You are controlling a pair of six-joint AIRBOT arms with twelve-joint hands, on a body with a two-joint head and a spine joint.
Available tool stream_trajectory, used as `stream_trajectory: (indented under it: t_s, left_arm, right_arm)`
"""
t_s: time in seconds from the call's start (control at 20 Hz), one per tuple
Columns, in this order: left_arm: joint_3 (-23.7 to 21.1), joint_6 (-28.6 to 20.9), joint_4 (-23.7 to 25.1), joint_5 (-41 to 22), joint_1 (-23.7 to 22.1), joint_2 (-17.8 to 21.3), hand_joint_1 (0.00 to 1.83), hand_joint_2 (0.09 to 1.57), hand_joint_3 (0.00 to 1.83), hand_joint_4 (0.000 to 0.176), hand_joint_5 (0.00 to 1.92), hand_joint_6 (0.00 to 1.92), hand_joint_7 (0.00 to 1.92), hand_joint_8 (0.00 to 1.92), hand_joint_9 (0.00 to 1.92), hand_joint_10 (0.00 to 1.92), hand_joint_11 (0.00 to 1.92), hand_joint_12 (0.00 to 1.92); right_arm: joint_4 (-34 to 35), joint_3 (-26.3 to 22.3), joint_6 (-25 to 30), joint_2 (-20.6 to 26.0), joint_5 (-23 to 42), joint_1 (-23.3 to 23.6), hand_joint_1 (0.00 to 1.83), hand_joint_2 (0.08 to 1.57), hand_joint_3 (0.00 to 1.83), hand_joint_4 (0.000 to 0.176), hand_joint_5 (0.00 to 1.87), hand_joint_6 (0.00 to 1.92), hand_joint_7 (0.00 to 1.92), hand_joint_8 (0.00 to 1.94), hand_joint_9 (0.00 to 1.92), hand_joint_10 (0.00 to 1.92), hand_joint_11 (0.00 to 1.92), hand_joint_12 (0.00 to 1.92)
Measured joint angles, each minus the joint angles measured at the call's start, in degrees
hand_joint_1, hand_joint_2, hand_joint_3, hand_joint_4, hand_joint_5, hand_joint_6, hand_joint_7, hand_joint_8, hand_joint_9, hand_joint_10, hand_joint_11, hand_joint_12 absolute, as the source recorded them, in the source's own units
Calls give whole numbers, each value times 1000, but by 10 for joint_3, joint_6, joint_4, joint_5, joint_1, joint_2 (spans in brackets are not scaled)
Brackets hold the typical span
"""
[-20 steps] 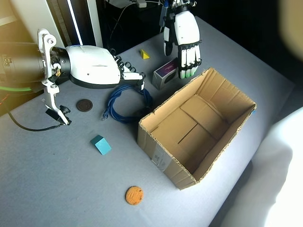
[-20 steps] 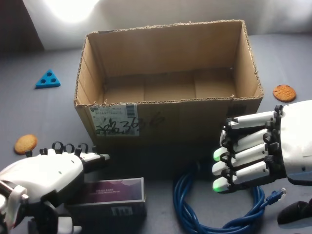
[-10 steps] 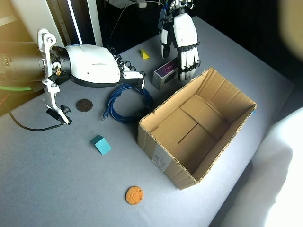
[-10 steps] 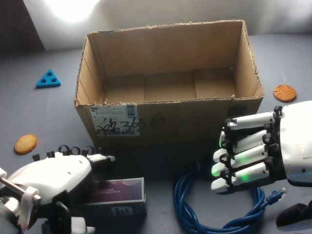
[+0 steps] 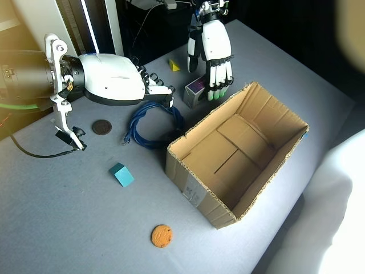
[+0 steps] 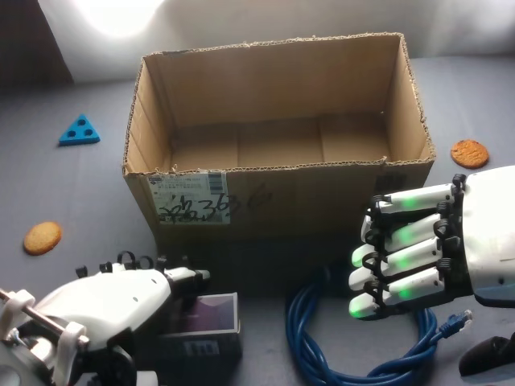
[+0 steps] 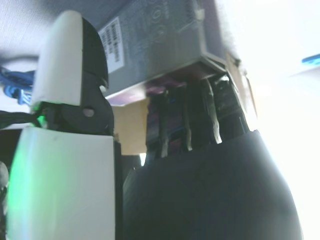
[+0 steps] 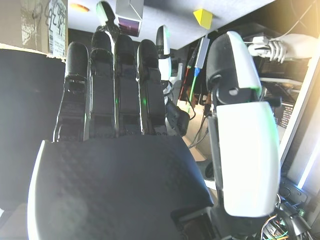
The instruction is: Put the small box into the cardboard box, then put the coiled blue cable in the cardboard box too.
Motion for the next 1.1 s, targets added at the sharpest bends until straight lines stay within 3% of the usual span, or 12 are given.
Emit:
stream_trajectory:
  t_s: [0.35,0.6,0.7,0.75,0.8,0.85,0.9,0.95,1.0,1.05,1.1]
  left_arm:
    - [3,0,0,-7,6,-12,1399,1055,0,0,442,11,431,9,385,18,0,974]
    - [3,0,0,-7,7,-12,1346,1081,5,0,536,13,553,14,528,27,53,1063]
    - [3,0,0,-7,7,-12,1251,1091,1,0,663,18,726,19,683,40,191,1022]
    - [3,0,0,-7,7,-12,1273,1099,1,0,772,26,870,31,834,61,360,959]
    - [3,0,0,-7,7,-12,1343,1096,7,0,868,10,958,807,953,43,503,868]
    - [3,0,0,-7,7,-12,1368,1123,3,0,810,932,995,880,920,974,614,879]
    - [3,1,0,-7,7,-12,1365,1145,4,0,824,1116,923,1030,868,1222,668,938]
    - [3,2,0,-7,9,-12,1361,1162,0,0,833,1077,889,1121,829,1359,675,1138]
    - [3,1,-1,-7,9,-12,1363,1157,0,0,851,1015,898,1131,833,1386,692,1222]
    - [3,1,-2,-7,9,-12,1249,1151,1,0,888,994,935,1189,851,1116,682,1254]
    - [3,1,0,-8,9,-12,1227,1147,0,0,902,980,950,1186,889,997,684,1269]
  right_arm:
    - [0,0,-1,0,1,0,706,1139,3,0,523,1,503,0,467,2,0,1055]
    - [0,0,-2,0,1,0,713,1120,0,0,518,1,493,2,453,4,0,1037]
    - [0,0,-2,0,1,0,723,1120,0,0,498,0,480,0,445,1,0,1031]
    - [0,0,-2,0,0,0,701,1124,0,0,499,1,484,3,450,3,0,1028]
    - [0,0,-2,0,1,0,650,1143,7,0,496,0,485,3,449,2,0,1027]
    - [0,0,-3,0,1,0,661,1133,2,0,506,3,495,5,460,6,0,1053]
    - [0,0,-3,0,1,0,686,1124,0,0,510,4,498,5,465,7,0,1051]
    - [0,0,-3,0,1,0,701,1129,0,0,508,2,494,2,457,3,0,1022]
    - [0,0,-3,0,1,0,691,1140,4,0,504,0,488,0,448,1,0,1010]
    - [0,0,-3,0,1,0,679,1153,9,0,486,0,469,0,436,0,0,1007]
    - [0,0,-3,0,0,0,685,1148,5,0,490,2,473,2,441,3,0,1015]
